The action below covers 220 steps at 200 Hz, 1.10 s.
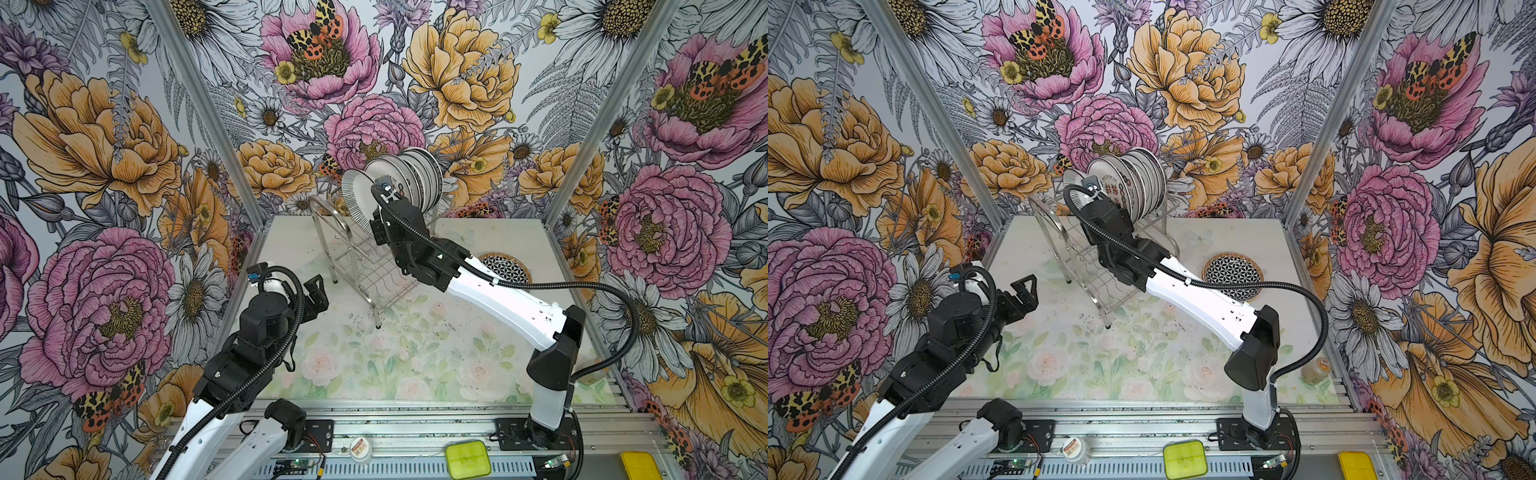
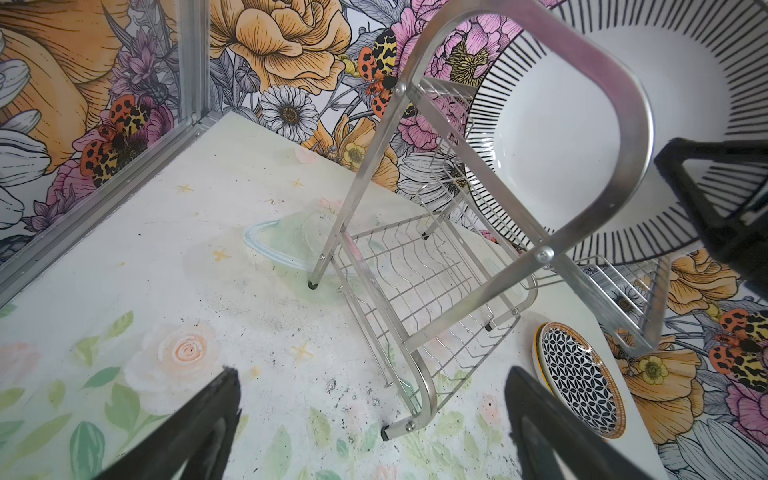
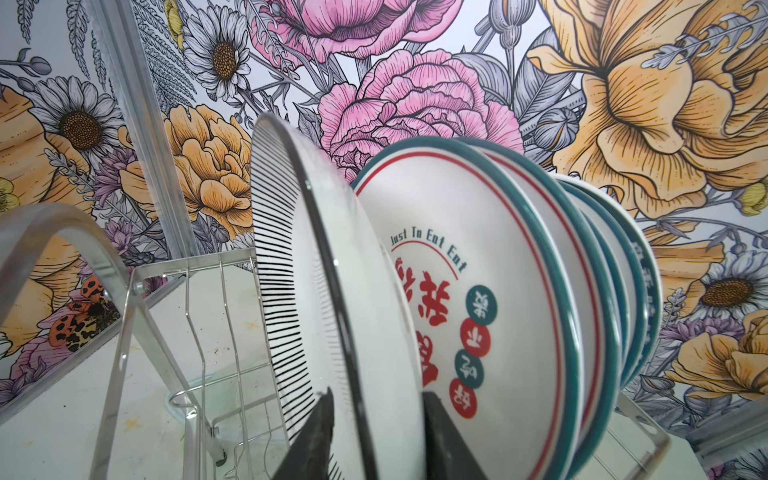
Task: Unload the plates from the dish rack
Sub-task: 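Lower the right gripper onto the black-striped plate's rim in the rack and close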
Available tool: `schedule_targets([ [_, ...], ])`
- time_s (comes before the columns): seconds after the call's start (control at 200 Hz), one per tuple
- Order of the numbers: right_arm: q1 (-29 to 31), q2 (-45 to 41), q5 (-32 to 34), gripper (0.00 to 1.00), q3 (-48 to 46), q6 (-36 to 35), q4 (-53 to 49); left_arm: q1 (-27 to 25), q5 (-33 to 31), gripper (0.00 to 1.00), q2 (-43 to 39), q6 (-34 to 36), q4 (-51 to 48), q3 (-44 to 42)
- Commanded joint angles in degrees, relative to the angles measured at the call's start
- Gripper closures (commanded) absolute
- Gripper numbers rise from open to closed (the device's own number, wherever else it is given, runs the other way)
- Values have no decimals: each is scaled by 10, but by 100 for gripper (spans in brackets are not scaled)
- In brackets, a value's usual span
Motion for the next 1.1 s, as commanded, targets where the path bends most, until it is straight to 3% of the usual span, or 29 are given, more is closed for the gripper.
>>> schedule_targets([
  [0.0, 3, 18, -20, 68, 18, -1, 7, 15, 35, 1, 8, -2, -1, -7],
  [0.28, 1, 25, -12, 83, 21, -7, 8, 27, 42, 1, 14, 3, 1, -10],
  [0.465, 4, 33, 7, 86, 22, -21, 19, 29, 47, 1, 21, 3, 8, -16],
  [0.62, 5, 33, 5, 100, 22, -31, 27, 30, 44, 1, 33, -2, 15, -20],
  [0.836, 9, 24, 6, 100, 22, -44, 46, 36, 37, 1, 41, -5, 18, -22],
  [1.096, 15, 10, 28, 100, 19, -70, 88, 85, 116, 1, 51, -28, 22, -31],
])
